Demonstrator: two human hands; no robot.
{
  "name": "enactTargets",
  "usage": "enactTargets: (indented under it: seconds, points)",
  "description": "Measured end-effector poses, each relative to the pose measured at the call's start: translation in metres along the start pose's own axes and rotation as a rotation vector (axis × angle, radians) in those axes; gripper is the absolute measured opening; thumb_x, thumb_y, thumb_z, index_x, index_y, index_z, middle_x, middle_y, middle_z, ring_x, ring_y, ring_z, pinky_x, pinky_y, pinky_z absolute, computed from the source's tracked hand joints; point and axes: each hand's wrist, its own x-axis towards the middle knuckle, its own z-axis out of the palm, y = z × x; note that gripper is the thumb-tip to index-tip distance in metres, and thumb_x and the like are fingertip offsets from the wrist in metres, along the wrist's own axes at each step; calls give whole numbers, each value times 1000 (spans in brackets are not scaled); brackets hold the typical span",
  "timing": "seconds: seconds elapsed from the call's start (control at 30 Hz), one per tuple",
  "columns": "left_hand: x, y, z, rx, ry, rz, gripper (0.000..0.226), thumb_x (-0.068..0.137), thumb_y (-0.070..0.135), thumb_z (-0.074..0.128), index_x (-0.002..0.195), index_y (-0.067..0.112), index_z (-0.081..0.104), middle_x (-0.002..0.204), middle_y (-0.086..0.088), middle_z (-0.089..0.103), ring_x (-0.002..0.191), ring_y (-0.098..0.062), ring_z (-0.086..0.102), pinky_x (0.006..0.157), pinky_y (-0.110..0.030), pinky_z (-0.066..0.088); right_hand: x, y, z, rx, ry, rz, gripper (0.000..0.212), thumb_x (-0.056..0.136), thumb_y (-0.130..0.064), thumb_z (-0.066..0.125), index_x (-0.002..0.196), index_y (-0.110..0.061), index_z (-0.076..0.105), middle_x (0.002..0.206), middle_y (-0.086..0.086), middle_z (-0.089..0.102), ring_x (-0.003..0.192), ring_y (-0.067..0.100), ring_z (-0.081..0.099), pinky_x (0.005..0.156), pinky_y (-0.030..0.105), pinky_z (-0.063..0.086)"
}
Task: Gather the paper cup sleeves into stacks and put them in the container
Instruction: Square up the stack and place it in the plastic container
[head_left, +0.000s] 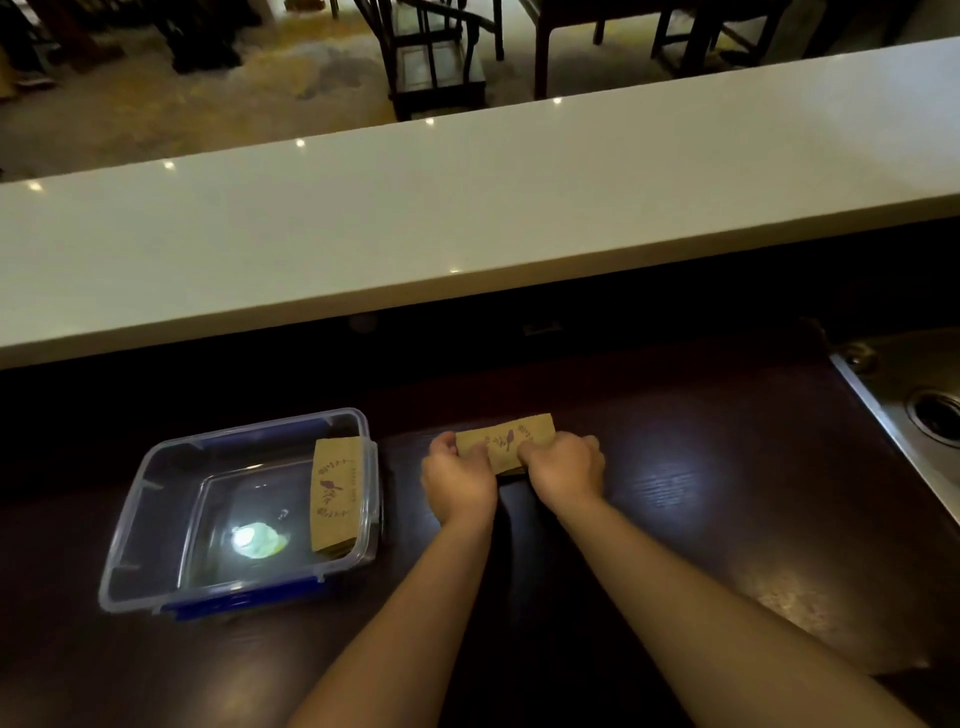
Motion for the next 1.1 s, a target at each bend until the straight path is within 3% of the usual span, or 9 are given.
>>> enactTargets:
  seconds: [0.1, 0.3, 0.43, 0.53, 0.63, 0.73, 0.83, 0.97, 1.1]
  points:
    - [5, 0, 0, 60, -29, -18, 49, 81, 29, 67, 126, 17, 52, 118, -6, 62, 110, -27, 55, 94, -44, 47, 3, 0, 2, 59, -36, 9, 45, 80, -39, 63, 111, -6, 66, 118, 18, 59, 106, 37, 57, 87, 39, 52]
    - [17, 5, -8, -6, -253, -63, 85, 67, 16, 74, 141, 12, 34, 121, -11, 60, 105, -30, 61, 91, -45, 53, 13, -9, -7, 292, -164, 94, 37, 61, -22, 73, 95, -9, 70, 99, 11, 74, 90, 29, 69, 85, 44, 58]
    - [25, 4, -16, 2, -359, -55, 78, 66, 7, 75, 137, 11, 44, 112, -7, 58, 96, -25, 62, 83, -39, 57, 12, -2, -6, 285, -224, 58, 46, 47, -21, 70, 92, -9, 71, 101, 16, 72, 92, 33, 69, 84, 47, 59]
    - [17, -4, -23, 0, -403, 49, 66, 65, 8, 76, 125, 16, 50, 119, -6, 46, 91, -16, 57, 60, -22, 54, 7, 12, -6, 296, -176, -4, 52, 48, -23, 74, 99, -15, 66, 107, 14, 66, 94, 29, 67, 79, 43, 60]
    - [1, -20, -33, 37, -386, 294, 59, 71, 11, 75, 120, 24, 47, 119, 1, 34, 89, -2, 49, 68, -9, 43, -7, 32, -5, 261, -95, -148, 44, 54, -27, 77, 94, -27, 58, 103, 6, 63, 88, 23, 65, 73, 38, 57]
    - [-15, -35, -42, 31, -345, 469, 60, 77, 10, 72, 129, 24, 45, 122, 4, 46, 103, 3, 52, 86, -10, 42, -21, 53, 0, 232, -27, -317, 61, 67, -18, 73, 121, -35, 50, 115, -5, 56, 98, 15, 60, 78, 26, 51]
    - [-31, -48, -46, 78, -318, 651, 63, 82, 9, 67, 139, 24, 43, 119, 9, 43, 105, 22, 41, 83, 5, 31, -35, 69, 1, 143, 12, -467, 75, 78, -18, 68, 141, -42, 36, 116, -14, 44, 101, 4, 50, 79, 10, 38]
    - [-46, -64, -48, 141, -304, 773, 64, 85, 5, 64, 141, 26, 41, 120, 2, 41, 103, 12, 41, 87, 5, 29, -52, 87, 2, 48, 79, -529, 71, 80, -24, 63, 144, -38, 35, 121, -14, 41, 107, 6, 49, 86, 14, 39]
    - [-60, -76, -43, 199, -329, 725, 71, 89, 6, 57, 142, 38, 23, 134, -3, 43, 111, -2, 46, 81, 0, 34, -59, 100, 10, -41, 55, -507, 74, 85, -15, 61, 150, -28, 29, 157, 1, 27, 139, 18, 35, 105, 25, 32]
